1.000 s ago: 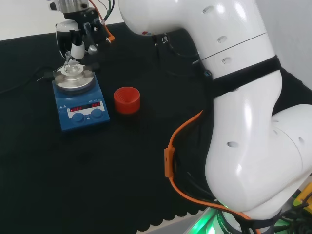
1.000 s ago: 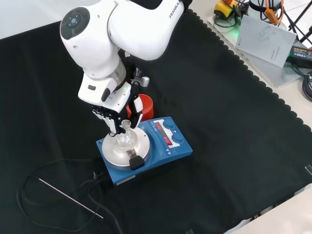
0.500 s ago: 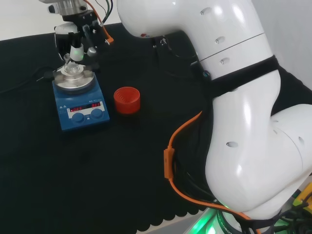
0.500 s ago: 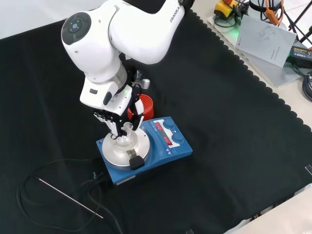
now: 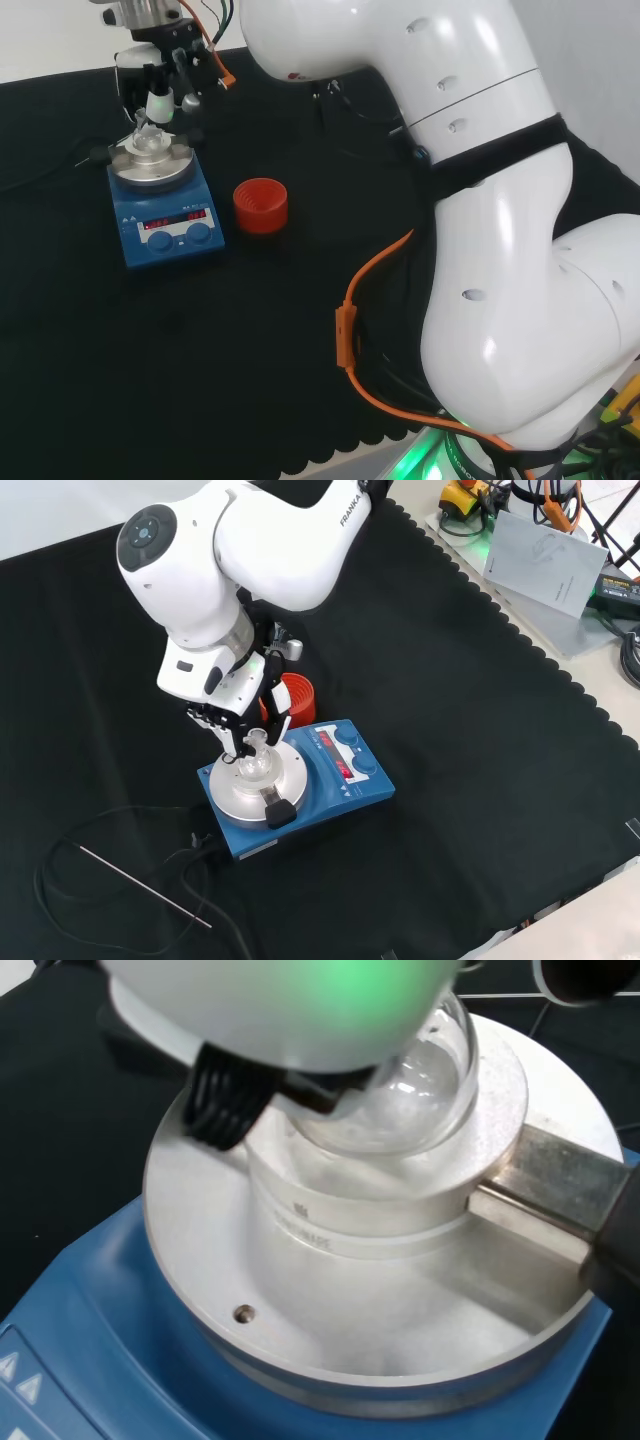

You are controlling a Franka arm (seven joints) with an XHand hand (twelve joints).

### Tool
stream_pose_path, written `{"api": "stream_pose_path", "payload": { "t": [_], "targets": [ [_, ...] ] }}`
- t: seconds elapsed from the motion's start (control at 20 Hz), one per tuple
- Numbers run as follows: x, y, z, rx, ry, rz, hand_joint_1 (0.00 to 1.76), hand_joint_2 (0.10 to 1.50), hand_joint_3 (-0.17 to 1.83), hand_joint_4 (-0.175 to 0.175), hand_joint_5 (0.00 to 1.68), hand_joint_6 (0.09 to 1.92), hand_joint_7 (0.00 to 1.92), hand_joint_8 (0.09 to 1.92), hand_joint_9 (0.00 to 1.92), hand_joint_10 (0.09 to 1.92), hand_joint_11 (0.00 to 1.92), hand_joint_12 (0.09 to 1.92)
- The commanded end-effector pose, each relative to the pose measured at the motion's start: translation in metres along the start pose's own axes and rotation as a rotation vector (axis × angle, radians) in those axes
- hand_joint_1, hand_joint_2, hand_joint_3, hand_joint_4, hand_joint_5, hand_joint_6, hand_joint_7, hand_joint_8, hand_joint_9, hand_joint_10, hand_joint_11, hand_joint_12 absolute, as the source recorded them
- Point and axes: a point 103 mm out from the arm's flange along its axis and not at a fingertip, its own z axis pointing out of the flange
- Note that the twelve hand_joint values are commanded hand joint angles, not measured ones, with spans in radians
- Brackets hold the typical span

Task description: Place the round-bottom flask on the heater.

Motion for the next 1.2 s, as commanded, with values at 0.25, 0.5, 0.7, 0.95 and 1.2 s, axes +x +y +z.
{"api": "stream_pose_path", "payload": {
  "t": [0.25, 0.5, 0.7, 0.95, 1.2],
  "targets": [
    [-0.003, 0.000, 0.002, 0.019, 0.013, 0.011, 1.06, 0.36, 0.98, -0.174, 0.86, 1.06, 1.25, 0.91, 1.40, 0.70, 1.41, 1.10],
    [-0.004, -0.001, 0.002, 0.028, 0.015, 0.012, 0.96, 0.34, 0.94, -0.175, 0.54, 1.21, 1.06, 1.03, 1.24, 0.76, 1.34, 1.16],
    [-0.005, -0.004, 0.001, 0.045, 0.013, 0.010, 0.87, 0.34, 0.90, -0.175, 0.30, 1.14, 0.97, 1.03, 1.16, 0.78, 1.31, 1.18],
    [-0.007, -0.014, -0.008, 0.045, 0.005, 0.014, 0.77, 0.34, 0.86, -0.172, 0.20, 0.94, 0.88, 1.03, 1.07, 0.82, 1.24, 1.22],
    [-0.004, -0.022, -0.017, 0.029, 0.003, 0.011, 0.75, 0.35, 0.85, -0.167, 0.19, 0.90, 0.86, 1.03, 1.06, 0.83, 1.22, 1.23]
  ]
}}
